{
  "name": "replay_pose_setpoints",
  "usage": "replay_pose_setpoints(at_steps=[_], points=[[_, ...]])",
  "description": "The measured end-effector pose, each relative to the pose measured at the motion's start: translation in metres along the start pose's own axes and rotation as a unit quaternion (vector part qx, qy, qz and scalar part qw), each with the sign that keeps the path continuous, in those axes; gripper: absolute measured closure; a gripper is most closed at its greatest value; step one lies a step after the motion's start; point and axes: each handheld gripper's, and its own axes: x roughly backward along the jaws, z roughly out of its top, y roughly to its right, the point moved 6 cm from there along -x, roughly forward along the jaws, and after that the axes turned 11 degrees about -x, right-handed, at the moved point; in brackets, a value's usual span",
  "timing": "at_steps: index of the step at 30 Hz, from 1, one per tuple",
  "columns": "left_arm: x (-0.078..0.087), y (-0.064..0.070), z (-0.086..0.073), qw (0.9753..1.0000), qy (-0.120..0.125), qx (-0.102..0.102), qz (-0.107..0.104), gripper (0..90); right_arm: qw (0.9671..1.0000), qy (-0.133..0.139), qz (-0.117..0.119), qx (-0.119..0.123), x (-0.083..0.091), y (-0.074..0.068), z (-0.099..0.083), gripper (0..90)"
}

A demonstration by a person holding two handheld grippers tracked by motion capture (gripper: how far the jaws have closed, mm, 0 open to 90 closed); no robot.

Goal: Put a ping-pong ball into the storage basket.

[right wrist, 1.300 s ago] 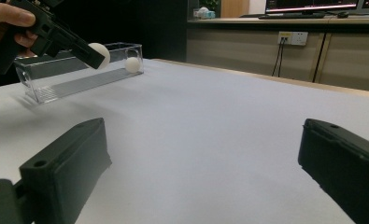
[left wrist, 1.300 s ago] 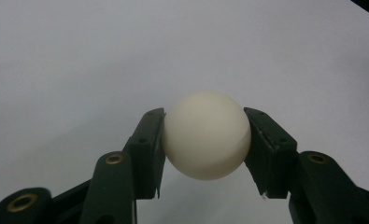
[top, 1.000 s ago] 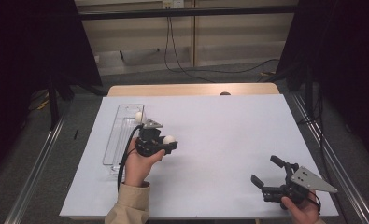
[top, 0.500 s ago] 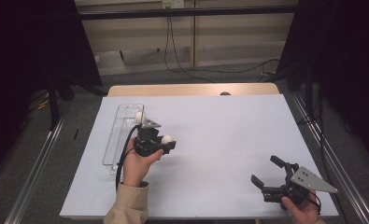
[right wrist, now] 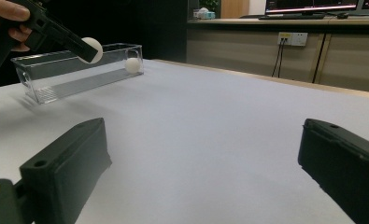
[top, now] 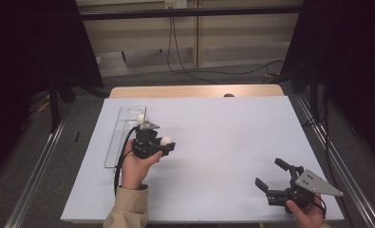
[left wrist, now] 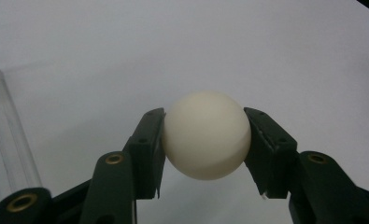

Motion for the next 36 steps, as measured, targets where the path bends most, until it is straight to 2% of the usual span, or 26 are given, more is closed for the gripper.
replay_pose_setpoints(at_steps=[6, 9, 36], points=[[0.003, -0.002, -0.001, 1.0000, -0.003, -0.001, 0.005, 51.2, 1.0000, 0.000, 0.000, -0.001, 0.000, 0.000, 0.000, 1.5], [0.004, -0.003, -0.001, 1.0000, 0.000, 0.001, 0.001, 51.1, 1.0000, 0.001, 0.000, -0.001, 0.000, 0.000, 0.000, 1.5], [0.020, -0.018, -0.004, 0.9997, 0.006, 0.009, 0.022, 51.1, 1.0000, 0.001, 0.001, -0.001, 0.000, 0.000, 0.000, 1.5]])
